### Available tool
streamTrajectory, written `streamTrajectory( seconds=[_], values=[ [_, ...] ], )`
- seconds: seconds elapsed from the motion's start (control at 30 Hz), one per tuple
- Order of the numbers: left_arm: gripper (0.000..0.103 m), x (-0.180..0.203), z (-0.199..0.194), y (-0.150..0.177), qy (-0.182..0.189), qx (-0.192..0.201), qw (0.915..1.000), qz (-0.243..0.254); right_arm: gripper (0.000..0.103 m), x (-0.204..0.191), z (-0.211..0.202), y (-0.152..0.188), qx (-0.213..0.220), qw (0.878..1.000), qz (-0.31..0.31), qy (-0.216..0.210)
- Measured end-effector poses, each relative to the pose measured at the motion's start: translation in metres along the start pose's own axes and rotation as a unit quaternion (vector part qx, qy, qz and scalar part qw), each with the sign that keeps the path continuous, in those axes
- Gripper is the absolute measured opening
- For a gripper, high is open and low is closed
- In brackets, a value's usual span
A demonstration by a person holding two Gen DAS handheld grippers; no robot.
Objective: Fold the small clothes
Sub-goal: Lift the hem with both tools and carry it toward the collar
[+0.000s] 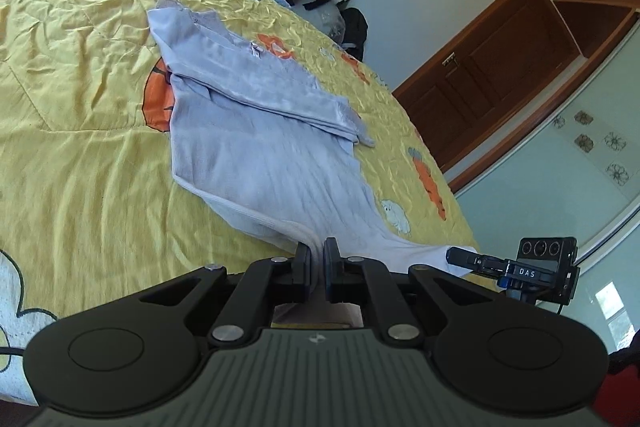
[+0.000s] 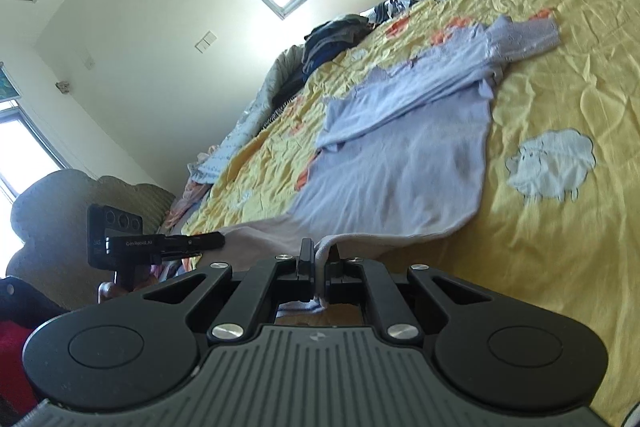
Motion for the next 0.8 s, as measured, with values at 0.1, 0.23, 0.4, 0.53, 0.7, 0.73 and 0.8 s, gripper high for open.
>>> streamTrajectory(
  seconds=[0.1, 0.23, 0.4, 0.53, 0.7, 0.73, 0.8],
  values=[
    [0.007, 0.000, -0.007, -0.002, 0.017, 0.010, 0.9998, -0.010, 0.009, 0.001, -0.002, -0.004, 0.007, 1.000, 0.000, 0.004],
    [0.006, -0.003, -0.020, -0.005, 0.037, 0.027, 0.9987, -0.020, 0.009, 0.002, -0.006, -0.005, 0.010, 1.000, -0.002, 0.016],
    [0.006, -0.014, -0.019, -0.001, 0.020, 0.024, 0.9991, -0.029, 0.009, 0.004, -0.006, -0.001, 0.010, 1.000, 0.007, 0.019],
    [0.006, -0.030, -0.005, 0.013, -0.006, -0.018, 0.9993, -0.031, 0.009, 0.005, -0.002, 0.003, 0.001, 1.000, 0.006, 0.024],
    [0.022, -0.056, -0.009, 0.034, -0.044, -0.072, 0.9946, -0.061, 0.010, 0.009, -0.002, 0.009, -0.009, 0.999, 0.005, 0.036],
    [0.045, -0.061, -0.010, 0.038, -0.057, -0.084, 0.9930, -0.062, 0.010, 0.010, -0.002, 0.011, -0.010, 0.999, 0.007, 0.037],
    [0.072, -0.062, -0.012, 0.044, -0.060, -0.087, 0.9931, -0.050, 0.010, 0.010, -0.002, 0.013, -0.013, 0.999, 0.009, 0.035]
  ],
)
Point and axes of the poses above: each gripper's, at about its wrist camera, not at the fingertips, and z roughly the way its jaws point, x to its right, y to its underside, the point moved 10 cm from there along z, roughly the way its jaws point, and after that the axes turned 12 degrees about -z, right-handed, at the moved point
